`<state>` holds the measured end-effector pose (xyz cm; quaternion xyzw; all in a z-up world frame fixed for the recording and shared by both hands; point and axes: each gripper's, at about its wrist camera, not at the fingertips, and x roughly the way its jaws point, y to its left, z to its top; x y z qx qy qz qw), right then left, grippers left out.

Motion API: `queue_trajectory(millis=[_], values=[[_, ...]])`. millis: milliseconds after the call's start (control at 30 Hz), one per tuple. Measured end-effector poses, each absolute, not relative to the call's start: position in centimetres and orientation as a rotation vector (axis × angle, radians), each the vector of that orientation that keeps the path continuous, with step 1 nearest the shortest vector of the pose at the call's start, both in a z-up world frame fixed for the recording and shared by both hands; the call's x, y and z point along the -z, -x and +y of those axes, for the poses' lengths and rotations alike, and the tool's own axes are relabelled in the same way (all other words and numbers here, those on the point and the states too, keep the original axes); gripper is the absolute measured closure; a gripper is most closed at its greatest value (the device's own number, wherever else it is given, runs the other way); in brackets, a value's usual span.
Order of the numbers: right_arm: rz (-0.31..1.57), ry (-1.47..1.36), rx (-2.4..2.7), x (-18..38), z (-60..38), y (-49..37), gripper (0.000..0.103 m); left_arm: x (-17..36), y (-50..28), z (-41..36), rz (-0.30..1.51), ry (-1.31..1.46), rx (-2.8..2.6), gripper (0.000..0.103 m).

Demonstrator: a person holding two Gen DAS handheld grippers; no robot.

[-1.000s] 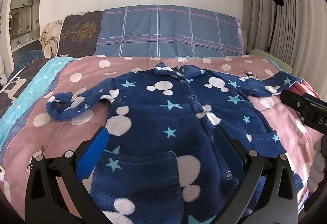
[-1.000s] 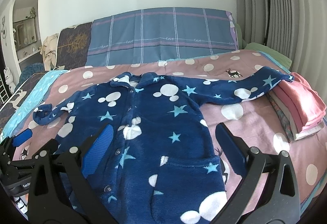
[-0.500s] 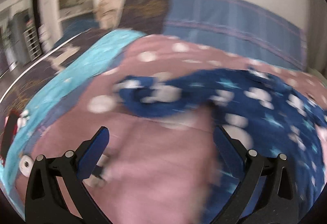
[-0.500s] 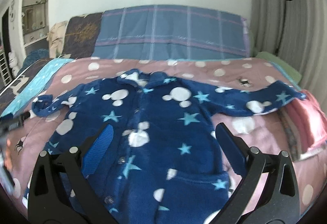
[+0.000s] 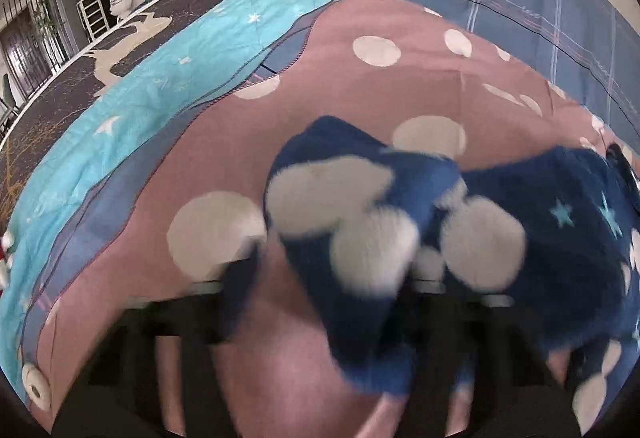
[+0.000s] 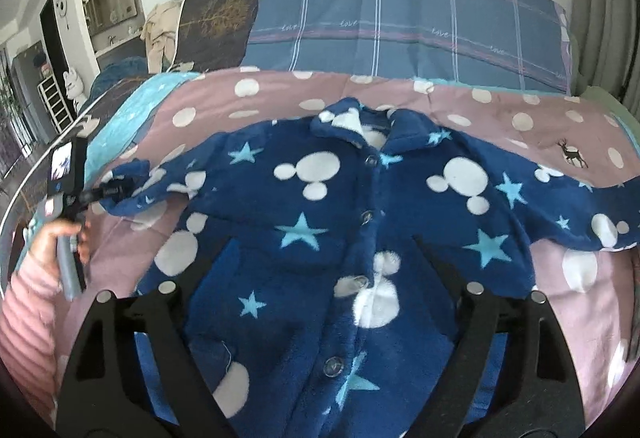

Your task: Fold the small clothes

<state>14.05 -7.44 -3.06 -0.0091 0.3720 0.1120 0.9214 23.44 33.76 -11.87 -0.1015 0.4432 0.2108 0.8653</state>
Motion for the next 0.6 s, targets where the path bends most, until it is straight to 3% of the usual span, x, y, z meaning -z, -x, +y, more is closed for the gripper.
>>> queue_trajectory(millis=[33,67,200,400,433,567,600], values=[[0.775,0.013,-0.225,3.4,-7.7,-14.2,0.017,11.7,-23.8,34.1,0.920,0.246,-0.430,0.088],[0.786,0.006,-0.213,3.8,-8.2,-14.5,0.017,11.3,-23.8,34.1,0.901,0.272,-0.415,0.095],[0.804,-0.029,-0.160,4.4,-10.8,-15.2,0.017,7.0,-23.8,31.0,0.740,0.313,-0.262,0.095],[0.784,-0.089,-0.099,4.2,-15.3,-15.3,0.017,0.4,-22.7,17.6,0.583,0.210,0.150,0.095],[0.779,-0.100,-0.092,4.2,-16.1,-15.2,0.017,0.0,-22.5,15.0,0.571,0.185,0.218,0.093],[0.803,-0.160,-0.068,5.0,-19.2,-15.6,0.017,2.0,-22.3,7.3,0.604,0.070,0.329,0.050],[0.817,-0.179,-0.075,5.3,-19.7,-15.7,0.017,2.7,-22.2,6.1,0.616,0.036,0.340,0.048]])
